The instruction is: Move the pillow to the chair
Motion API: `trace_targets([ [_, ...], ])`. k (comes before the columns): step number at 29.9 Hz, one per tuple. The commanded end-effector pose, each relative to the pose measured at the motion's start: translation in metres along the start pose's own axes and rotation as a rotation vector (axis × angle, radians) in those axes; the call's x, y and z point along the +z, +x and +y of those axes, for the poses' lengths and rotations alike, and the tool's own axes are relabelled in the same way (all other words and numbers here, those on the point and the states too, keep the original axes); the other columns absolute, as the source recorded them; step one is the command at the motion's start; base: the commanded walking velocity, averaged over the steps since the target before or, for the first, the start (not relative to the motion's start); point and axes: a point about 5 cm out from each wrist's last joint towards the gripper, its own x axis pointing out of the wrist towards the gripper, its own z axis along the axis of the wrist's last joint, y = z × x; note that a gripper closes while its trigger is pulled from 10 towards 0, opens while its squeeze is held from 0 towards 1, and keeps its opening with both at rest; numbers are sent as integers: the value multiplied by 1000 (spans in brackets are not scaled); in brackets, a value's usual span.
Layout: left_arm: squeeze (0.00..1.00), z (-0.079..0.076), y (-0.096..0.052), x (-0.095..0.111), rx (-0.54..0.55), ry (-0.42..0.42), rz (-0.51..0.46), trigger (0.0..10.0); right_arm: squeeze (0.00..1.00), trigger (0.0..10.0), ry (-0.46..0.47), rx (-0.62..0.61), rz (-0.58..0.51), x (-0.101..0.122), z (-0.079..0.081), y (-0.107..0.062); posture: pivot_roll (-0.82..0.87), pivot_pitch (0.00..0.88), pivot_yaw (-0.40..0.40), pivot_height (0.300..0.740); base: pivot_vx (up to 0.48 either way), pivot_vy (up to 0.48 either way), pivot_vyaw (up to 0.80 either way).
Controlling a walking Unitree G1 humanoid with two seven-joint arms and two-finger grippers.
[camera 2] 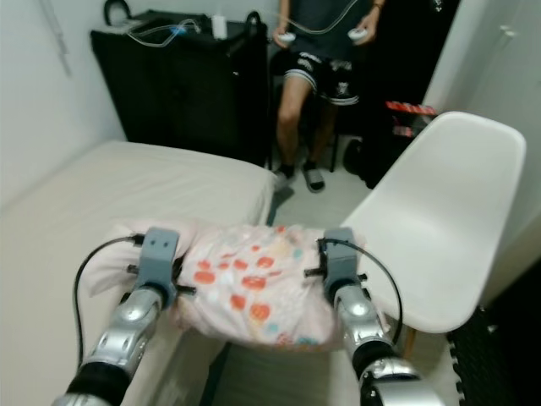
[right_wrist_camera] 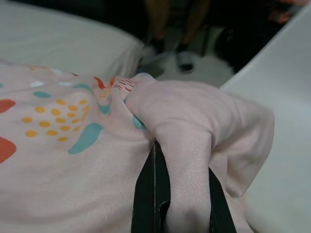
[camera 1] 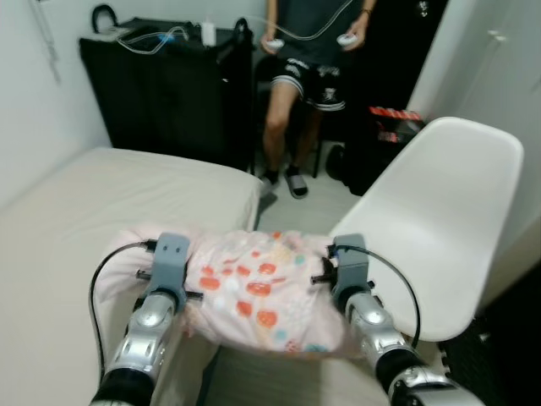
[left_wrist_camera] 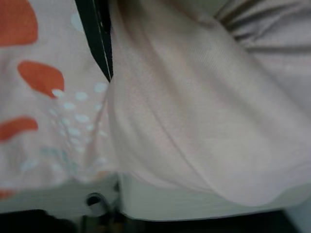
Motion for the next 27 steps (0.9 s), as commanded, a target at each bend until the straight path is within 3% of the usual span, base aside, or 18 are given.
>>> trace_targets([
  [1, 0, -8, 1, 5, -36, 30, -25, 10000, 0, 10000, 6, 17, -39, 5, 7, 1, 28, 0, 15, 740, 0, 0, -800],
  [13, 0, -9, 3, 8, -31, -5, -27, 10000, 0, 10000, 15, 6, -39, 3, 10, 0, 18, 0, 30, 740, 0, 0, -800],
  [27, 0, -11, 2, 5, 3, -33, -18, 10000, 0, 10000, 2, 17, -36, 6, 10, 2, 26, 0, -7, 740, 0, 0, -800],
])
